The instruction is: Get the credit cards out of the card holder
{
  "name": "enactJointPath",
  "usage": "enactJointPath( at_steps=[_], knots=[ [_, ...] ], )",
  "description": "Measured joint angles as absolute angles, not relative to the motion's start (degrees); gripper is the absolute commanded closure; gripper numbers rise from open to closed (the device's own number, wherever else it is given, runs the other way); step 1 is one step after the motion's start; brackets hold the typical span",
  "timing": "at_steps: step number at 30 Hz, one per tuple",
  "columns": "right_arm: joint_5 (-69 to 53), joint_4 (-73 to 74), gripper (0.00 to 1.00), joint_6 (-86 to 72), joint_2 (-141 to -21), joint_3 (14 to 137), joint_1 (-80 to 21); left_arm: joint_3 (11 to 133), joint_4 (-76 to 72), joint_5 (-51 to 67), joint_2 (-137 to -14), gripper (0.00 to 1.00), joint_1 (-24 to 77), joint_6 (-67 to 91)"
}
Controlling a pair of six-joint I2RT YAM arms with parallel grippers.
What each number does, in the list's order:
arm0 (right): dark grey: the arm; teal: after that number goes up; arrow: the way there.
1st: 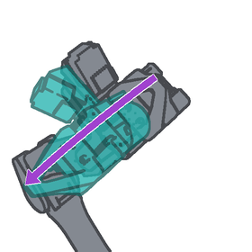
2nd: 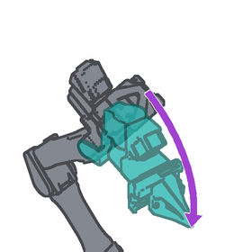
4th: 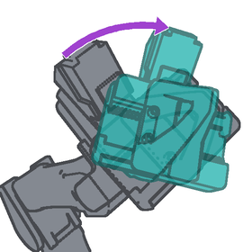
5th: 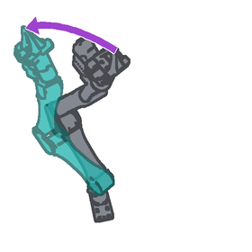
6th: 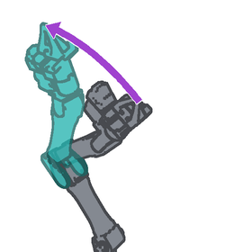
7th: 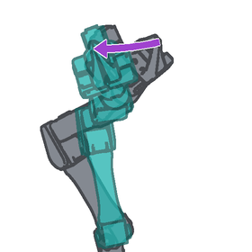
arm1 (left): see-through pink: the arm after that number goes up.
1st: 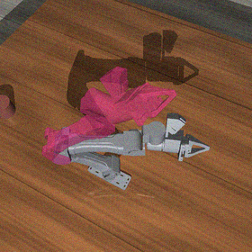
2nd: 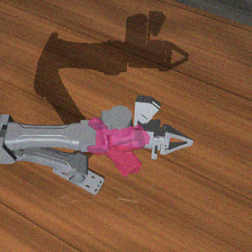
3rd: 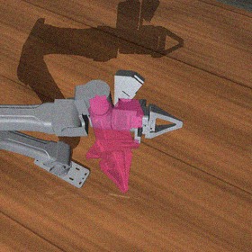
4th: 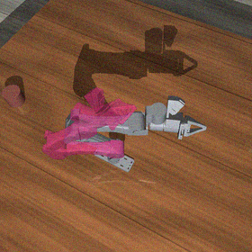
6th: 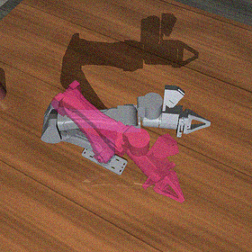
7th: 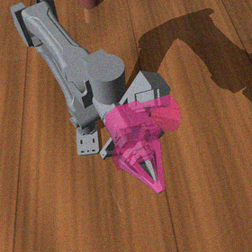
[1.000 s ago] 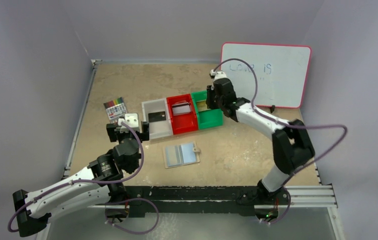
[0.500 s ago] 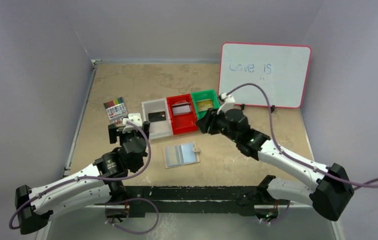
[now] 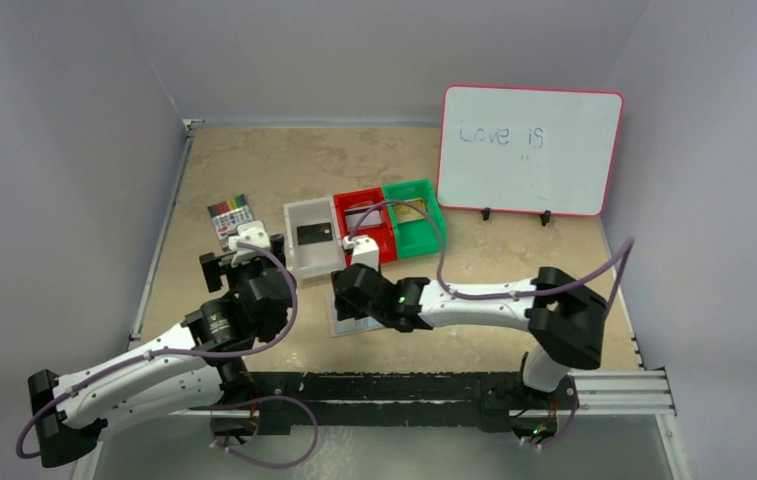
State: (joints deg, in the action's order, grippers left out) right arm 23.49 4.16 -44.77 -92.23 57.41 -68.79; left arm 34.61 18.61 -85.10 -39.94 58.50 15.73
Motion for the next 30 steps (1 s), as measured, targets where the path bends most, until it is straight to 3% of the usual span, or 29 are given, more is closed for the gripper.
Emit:
enactJointPath(
  at_steps=[18,30],
  knots=[
    [27.73,11.35,0.4,-47.92,-106.43,65.6,-72.25,37.8,29.23,-88.73,-34.3,0.09,58.5,27.57],
    [30.81,14.74,0.65,-48.64,-108.62,69.06,-72.27,38.06,31.03,-88.73,-35.77,0.09,58.46,28.97]
  ],
)
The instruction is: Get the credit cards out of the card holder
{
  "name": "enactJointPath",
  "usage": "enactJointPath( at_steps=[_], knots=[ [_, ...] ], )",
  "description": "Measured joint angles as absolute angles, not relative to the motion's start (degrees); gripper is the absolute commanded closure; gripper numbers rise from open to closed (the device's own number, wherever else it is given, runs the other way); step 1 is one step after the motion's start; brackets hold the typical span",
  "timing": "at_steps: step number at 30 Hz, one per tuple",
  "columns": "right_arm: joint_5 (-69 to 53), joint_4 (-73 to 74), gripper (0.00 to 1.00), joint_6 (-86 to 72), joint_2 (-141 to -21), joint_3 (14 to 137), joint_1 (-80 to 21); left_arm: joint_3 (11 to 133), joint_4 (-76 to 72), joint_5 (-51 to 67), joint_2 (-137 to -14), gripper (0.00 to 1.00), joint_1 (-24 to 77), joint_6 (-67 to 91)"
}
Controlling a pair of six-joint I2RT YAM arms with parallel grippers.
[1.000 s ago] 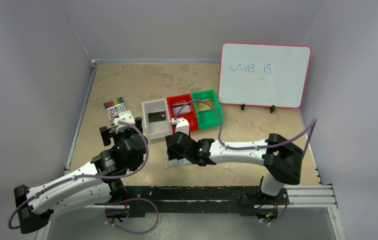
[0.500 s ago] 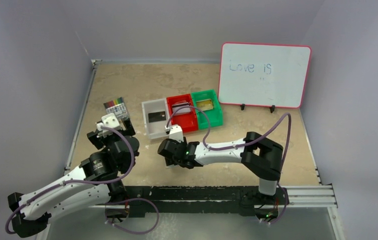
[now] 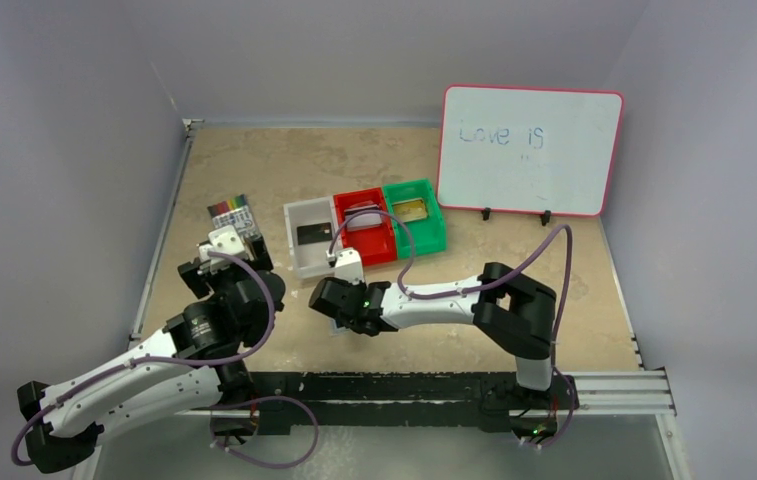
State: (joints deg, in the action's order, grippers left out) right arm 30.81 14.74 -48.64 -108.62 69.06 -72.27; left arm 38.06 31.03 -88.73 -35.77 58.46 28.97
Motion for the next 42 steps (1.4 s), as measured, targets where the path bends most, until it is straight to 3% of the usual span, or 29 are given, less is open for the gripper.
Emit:
enactJointPath(
  at_steps=[2,5,7,14,26,42],
  knots=[
    [30.94,14.87,0.71,-48.84,-108.62,69.08,-72.27,38.06,31.05,-88.73,-35.77,0.09,58.46,28.97],
    [30.52,14.66,0.91,-48.73,-108.6,69.08,-72.25,38.06,31.05,-88.75,-35.81,0.09,58.46,28.97],
    [30.33,14.28,0.99,-48.66,-108.57,69.08,-72.2,38.06,31.07,-88.73,-35.94,0.09,58.46,28.99],
    [26.46,8.91,1.0,-48.62,-106.67,65.65,-70.3,40.99,36.32,-85.12,-36.6,0.07,58.46,36.56],
    [11.92,-11.44,1.0,-50.48,-93.17,47.22,-60.95,43.9,41.21,-56.77,-46.11,0.07,58.24,52.49],
    [2.98,-25.78,0.99,-56.16,-92.42,38.39,-57.63,32.95,21.98,-27.59,-50.83,0.1,56.9,62.06]
  ],
)
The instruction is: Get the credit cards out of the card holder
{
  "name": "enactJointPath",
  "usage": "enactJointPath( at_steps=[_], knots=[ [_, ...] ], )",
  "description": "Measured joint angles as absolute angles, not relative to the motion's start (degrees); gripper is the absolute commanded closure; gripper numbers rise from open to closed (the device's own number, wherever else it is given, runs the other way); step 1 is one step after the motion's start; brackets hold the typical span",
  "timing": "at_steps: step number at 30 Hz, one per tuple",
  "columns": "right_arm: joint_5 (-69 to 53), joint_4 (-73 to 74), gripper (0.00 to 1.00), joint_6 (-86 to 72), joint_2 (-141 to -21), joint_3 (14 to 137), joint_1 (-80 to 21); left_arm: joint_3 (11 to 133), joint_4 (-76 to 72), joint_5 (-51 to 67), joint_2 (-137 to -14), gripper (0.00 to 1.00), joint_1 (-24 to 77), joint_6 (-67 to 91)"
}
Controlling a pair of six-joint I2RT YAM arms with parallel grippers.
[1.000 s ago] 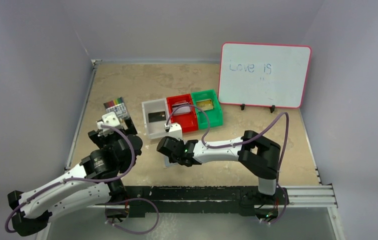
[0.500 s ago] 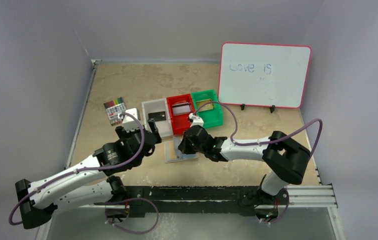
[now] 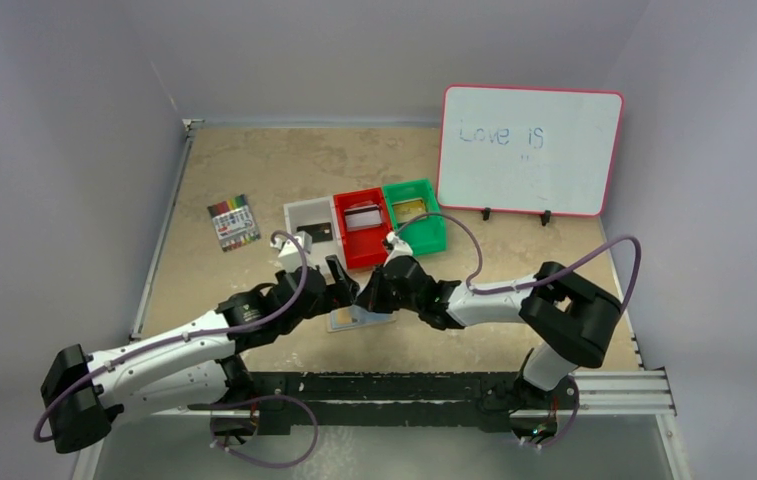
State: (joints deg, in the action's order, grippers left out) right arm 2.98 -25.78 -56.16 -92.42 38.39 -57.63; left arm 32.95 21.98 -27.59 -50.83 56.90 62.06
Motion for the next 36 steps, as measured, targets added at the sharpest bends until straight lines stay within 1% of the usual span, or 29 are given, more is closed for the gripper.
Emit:
enactJointPath(
  at_steps=[5,10,14,20,23,26,27,28,36],
  knots=[
    [2.31,-28.29,0.98,-57.56,-92.42,36.64,-57.23,29.54,15.59,-22.46,-50.98,0.15,54.41,65.1],
    [1.83,-30.33,0.97,-58.94,-92.49,35.22,-56.9,24.38,9.56,-18.98,-52.73,0.17,53.36,68.49],
    [1.74,-30.79,0.97,-59.53,-92.51,34.98,-56.82,23.29,7.14,-17.54,-55.37,0.19,53.32,69.52],
    [1.74,-31.16,0.94,-60.03,-92.49,34.57,-56.69,23.18,1.98,-16.45,-57.69,0.29,53.25,70.06],
    [1.78,-31.2,0.87,-60.23,-92.49,34.37,-56.58,22.46,-0.71,-15.81,-58.61,0.33,53.23,70.78],
    [2.02,-30.55,0.83,-60.45,-91.77,34.11,-56.55,21.69,-2.72,-15.18,-59.83,0.36,53.04,71.18],
    [2.11,-30.15,0.79,-60.45,-91.29,34.04,-56.55,21.61,-3.05,-15.05,-60.29,0.36,52.9,71.35],
    [2.26,-29.63,0.77,-60.47,-90.61,34.0,-56.55,21.58,-3.46,-14.92,-60.75,0.37,52.86,71.42],
    [6.44,-21.74,0.73,-60.55,-84.18,33.91,-56.55,21.58,-7.7,-13.58,-62.57,0.41,52.51,71.53]
  ],
)
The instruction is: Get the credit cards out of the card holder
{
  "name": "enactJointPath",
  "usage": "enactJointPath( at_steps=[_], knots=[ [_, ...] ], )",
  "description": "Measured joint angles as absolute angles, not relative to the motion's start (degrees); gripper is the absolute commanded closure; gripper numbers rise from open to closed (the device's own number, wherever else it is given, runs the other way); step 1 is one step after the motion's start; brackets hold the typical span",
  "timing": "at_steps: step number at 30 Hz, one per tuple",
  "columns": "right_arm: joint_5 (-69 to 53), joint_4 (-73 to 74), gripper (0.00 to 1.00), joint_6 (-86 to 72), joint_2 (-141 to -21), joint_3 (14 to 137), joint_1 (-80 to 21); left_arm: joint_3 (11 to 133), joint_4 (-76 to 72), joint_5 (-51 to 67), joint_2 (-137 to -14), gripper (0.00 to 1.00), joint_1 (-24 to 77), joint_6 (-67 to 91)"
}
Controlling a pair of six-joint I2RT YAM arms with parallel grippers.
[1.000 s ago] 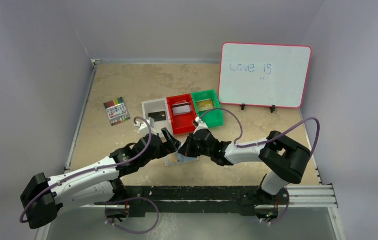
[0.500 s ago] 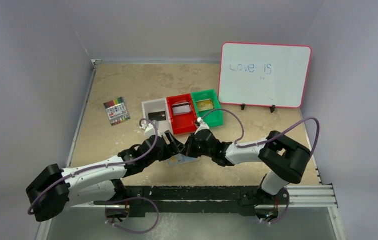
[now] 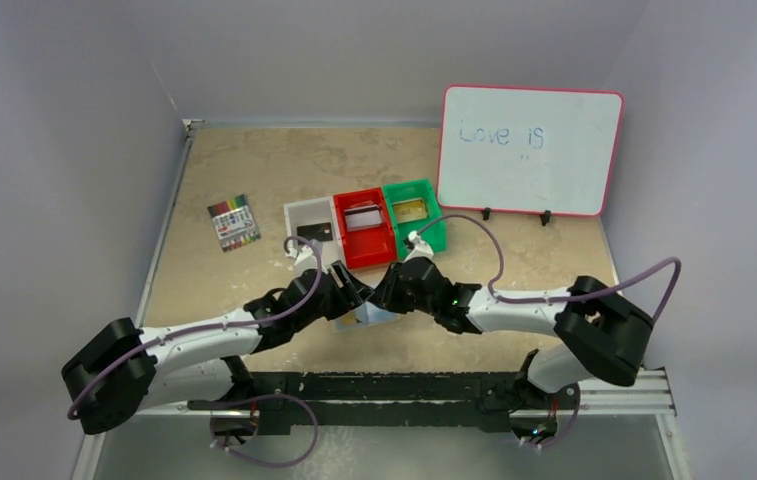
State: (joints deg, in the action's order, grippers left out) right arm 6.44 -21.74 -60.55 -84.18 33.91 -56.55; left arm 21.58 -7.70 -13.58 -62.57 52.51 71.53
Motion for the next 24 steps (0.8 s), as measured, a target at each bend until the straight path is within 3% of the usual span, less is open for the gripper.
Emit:
enactJointPath(
  at_steps=[7,18,24],
  knots=[
    [13.04,-10.92,0.64,-61.52,-75.02,33.41,-56.55,21.74,-9.3,-12.12,-65.39,0.42,52.51,71.37],
    [20.27,1.65,0.62,-64.79,-60.03,29.54,-56.55,26.41,-13.26,-6.55,-76.4,0.44,52.51,70.78],
    [20.58,4.51,0.52,-65.91,-54.61,27.49,-56.55,29.28,-14.13,-5.02,-79.5,0.44,52.51,70.61]
  ],
)
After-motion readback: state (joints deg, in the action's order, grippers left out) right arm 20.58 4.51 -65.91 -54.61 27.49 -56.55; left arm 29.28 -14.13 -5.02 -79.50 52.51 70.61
